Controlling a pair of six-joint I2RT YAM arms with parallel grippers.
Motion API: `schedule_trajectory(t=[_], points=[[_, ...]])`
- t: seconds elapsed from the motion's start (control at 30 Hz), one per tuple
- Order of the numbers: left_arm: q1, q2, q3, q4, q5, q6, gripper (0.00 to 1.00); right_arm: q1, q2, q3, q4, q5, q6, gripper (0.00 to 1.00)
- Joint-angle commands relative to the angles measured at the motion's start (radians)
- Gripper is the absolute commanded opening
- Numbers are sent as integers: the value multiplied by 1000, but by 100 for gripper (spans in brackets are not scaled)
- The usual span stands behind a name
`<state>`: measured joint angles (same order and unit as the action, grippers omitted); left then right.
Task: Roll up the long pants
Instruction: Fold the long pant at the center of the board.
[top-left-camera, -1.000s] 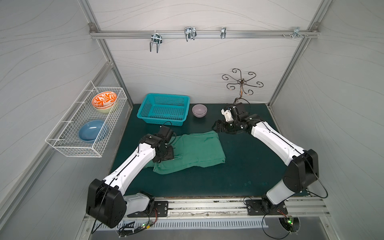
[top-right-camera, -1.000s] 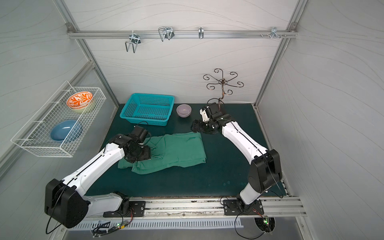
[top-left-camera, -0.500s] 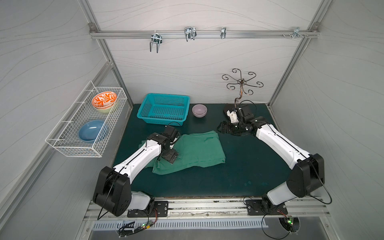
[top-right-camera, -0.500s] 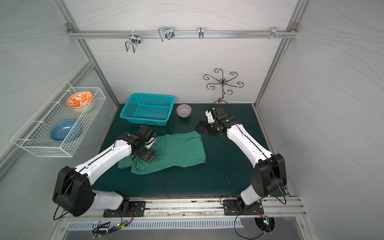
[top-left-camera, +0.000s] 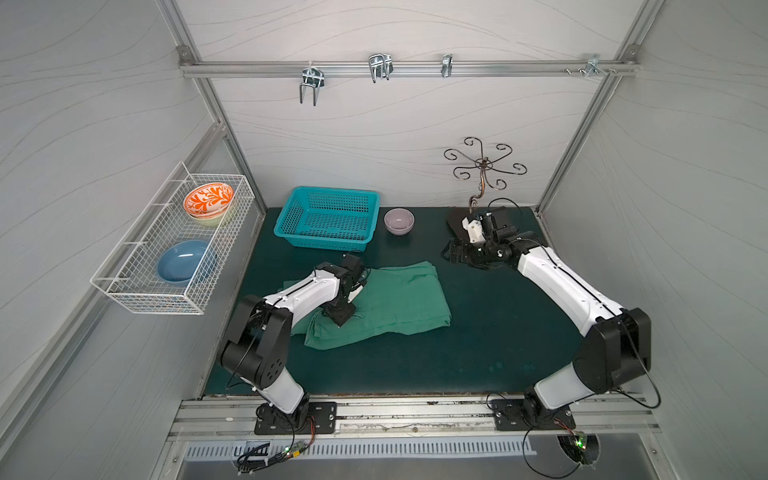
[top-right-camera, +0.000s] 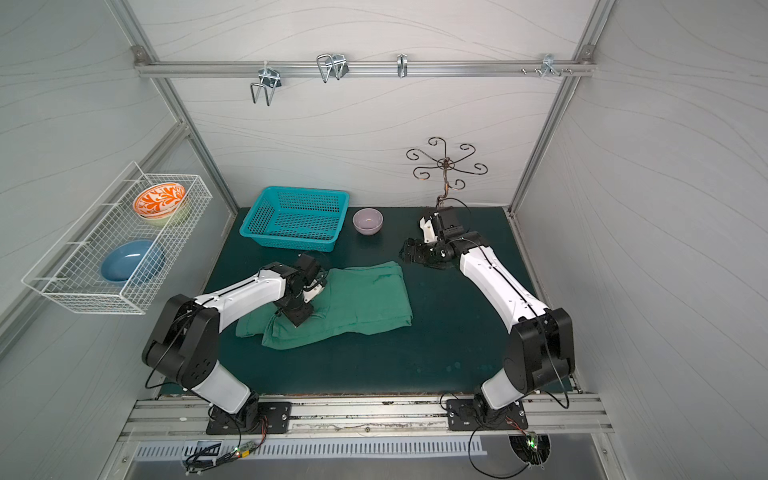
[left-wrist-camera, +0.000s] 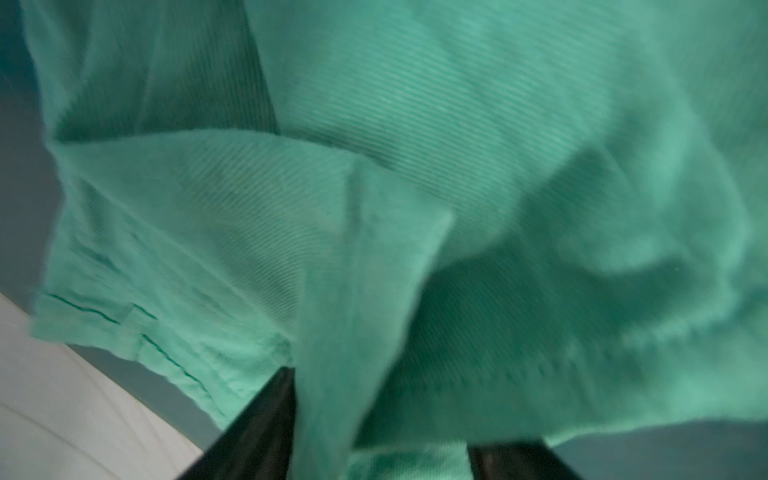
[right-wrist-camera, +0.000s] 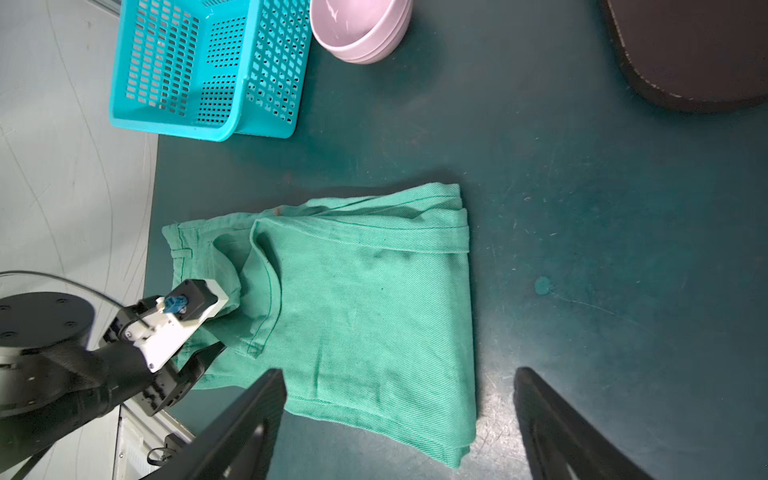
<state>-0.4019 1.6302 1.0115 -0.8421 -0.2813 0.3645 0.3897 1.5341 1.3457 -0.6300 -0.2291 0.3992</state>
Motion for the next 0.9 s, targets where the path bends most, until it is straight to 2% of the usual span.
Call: schedule_trajectory(t=[0.0,0.23,0.37,0.57,0.87], points=[[-2,5,41,25,-36,8,42,-22,-31,5,-16,-16,-11,88],[19,-73,24,61,-106,-29,0,-30,-20,14,-15,-20,-10,88],[120,-141,-10,83,-93,-110,0,-32,-17,15,-13,-17,-9,88],[260,-198,-20,127,-163,-185,0,-32,-4,8,-5,-25,-5,88],[334,-143,12,158,-142,-250,1,-31,12,8,0,-35,-3,87]])
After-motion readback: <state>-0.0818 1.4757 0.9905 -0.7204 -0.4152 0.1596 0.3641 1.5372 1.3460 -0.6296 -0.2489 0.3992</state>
